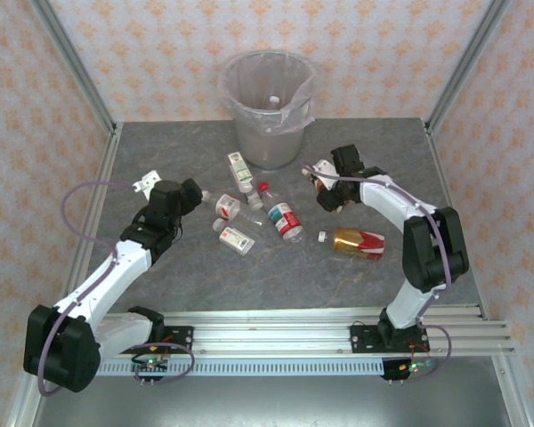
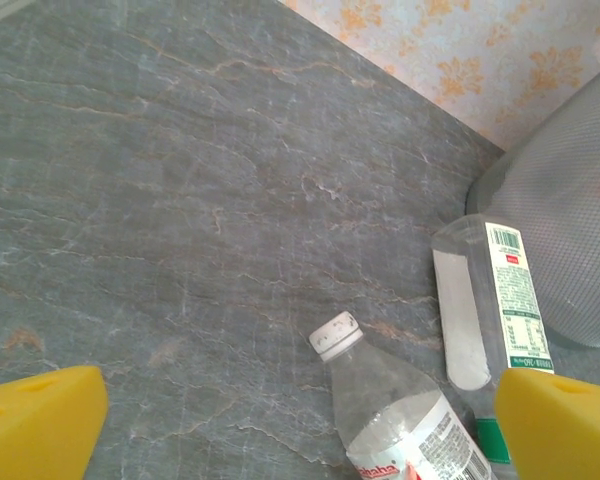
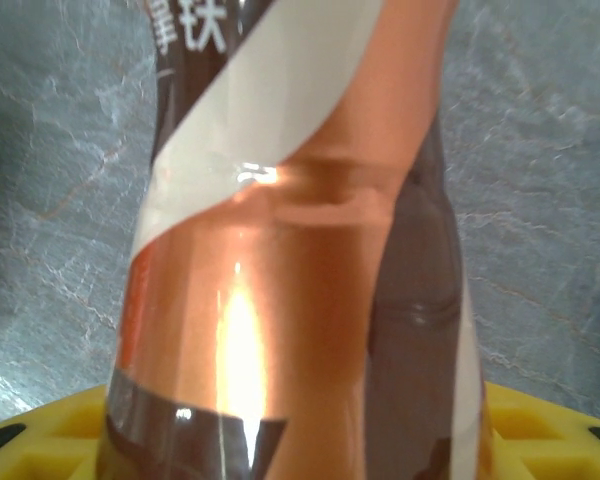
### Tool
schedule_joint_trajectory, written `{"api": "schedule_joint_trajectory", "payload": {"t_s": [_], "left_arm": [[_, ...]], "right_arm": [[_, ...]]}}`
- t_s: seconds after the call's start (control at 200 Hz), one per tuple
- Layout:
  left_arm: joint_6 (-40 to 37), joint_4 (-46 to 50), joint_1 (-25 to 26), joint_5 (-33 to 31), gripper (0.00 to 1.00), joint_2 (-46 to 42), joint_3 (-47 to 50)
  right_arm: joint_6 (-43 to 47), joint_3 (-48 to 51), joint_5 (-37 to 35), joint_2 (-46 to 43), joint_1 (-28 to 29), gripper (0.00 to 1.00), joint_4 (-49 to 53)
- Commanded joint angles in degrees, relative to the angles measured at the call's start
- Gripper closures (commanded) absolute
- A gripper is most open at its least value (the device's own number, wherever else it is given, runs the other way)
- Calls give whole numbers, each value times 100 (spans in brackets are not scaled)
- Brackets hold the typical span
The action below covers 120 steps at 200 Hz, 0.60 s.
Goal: Put the plastic bottles in the bin
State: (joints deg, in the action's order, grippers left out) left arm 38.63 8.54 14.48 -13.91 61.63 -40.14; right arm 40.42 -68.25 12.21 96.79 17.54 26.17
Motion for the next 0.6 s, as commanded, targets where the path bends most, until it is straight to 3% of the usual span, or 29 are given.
{"api": "schedule_joint_trajectory", "payload": {"t_s": [0.0,0.295,0.596], "left_arm": [[157,304,-75,-518,0,-147,-92],[410,415,-172,-531,0,-160,-59],[443,471,-270,-438,0,-157,-73]], "right_arm": [[-321,207,186,-444,-23,60,-507],[-1207,703,399,-1266,-23,59,-1724],[-2385,384,783,-1486,-23,60,-2247]]}}
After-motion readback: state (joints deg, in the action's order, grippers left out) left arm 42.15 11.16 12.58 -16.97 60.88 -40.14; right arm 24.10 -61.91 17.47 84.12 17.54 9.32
